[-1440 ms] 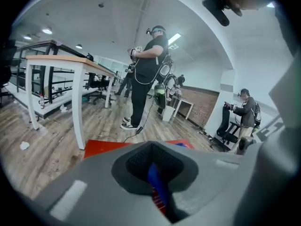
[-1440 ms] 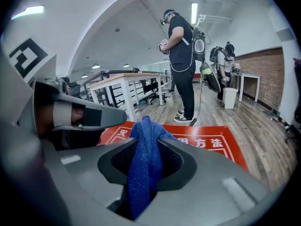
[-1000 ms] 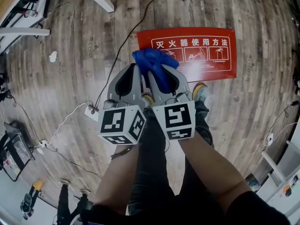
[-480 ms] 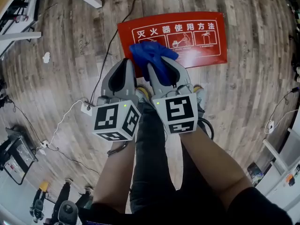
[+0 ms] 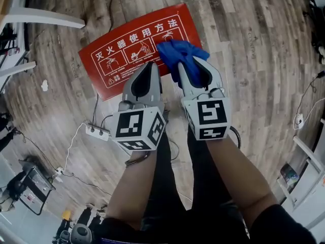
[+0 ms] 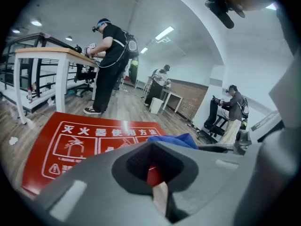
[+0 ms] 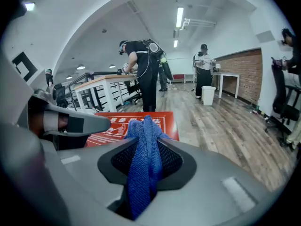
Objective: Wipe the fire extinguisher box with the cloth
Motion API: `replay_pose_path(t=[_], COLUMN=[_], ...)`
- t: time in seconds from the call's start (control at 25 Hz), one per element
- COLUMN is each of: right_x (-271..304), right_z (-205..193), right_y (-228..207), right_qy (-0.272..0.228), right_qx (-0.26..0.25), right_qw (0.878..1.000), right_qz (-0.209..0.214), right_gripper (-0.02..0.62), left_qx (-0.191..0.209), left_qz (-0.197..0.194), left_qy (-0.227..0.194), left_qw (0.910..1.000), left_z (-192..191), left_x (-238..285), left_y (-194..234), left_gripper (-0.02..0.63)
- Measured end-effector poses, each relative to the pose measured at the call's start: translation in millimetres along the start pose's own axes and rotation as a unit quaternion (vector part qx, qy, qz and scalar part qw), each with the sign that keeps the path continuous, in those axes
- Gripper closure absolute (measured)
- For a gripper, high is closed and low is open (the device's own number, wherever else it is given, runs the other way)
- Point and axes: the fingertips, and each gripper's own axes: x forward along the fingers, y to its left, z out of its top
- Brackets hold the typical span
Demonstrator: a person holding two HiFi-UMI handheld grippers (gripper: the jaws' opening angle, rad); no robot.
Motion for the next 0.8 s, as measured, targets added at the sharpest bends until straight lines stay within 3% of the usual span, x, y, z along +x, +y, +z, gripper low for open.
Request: replay_pose_path(t=[0.2,0.32,0.52,0.8], right_x=[-16.6,-18.1,-11.6,-6.2], right_z=[-9.7,-9.5,3.7,8.9], right_y=[-64.7,-73.4,-39.3,56.5], right_qy=[-0.008,-0.013,-0.025,-0.048], right_qx=[0.021,0.014,-0.025,-0.034], right_qw=[0.999,1.0,0.999,0.997], right_qz=[-0.033,-0.02,0.034,0.055], right_gripper=[0.476,0.476,0.476,0.476], left_qx=[0.019,0.024,0.015,0.024], left_qz=[-0.026,-0.02,0.007,0.008], left_qy=[0.003,-0.002,-0.013,-0.025], left_qw=[0.9995,0.9995,0.9998,0.9994], left_z=[-2.7,-1.7,-5.5,-9.1], left_x=[31.1,35.9,19.1,-40.8], left_y=[-50.7,-61.2,-48.3,10.8], left_gripper=[0.601,0.601,0.601,0.601])
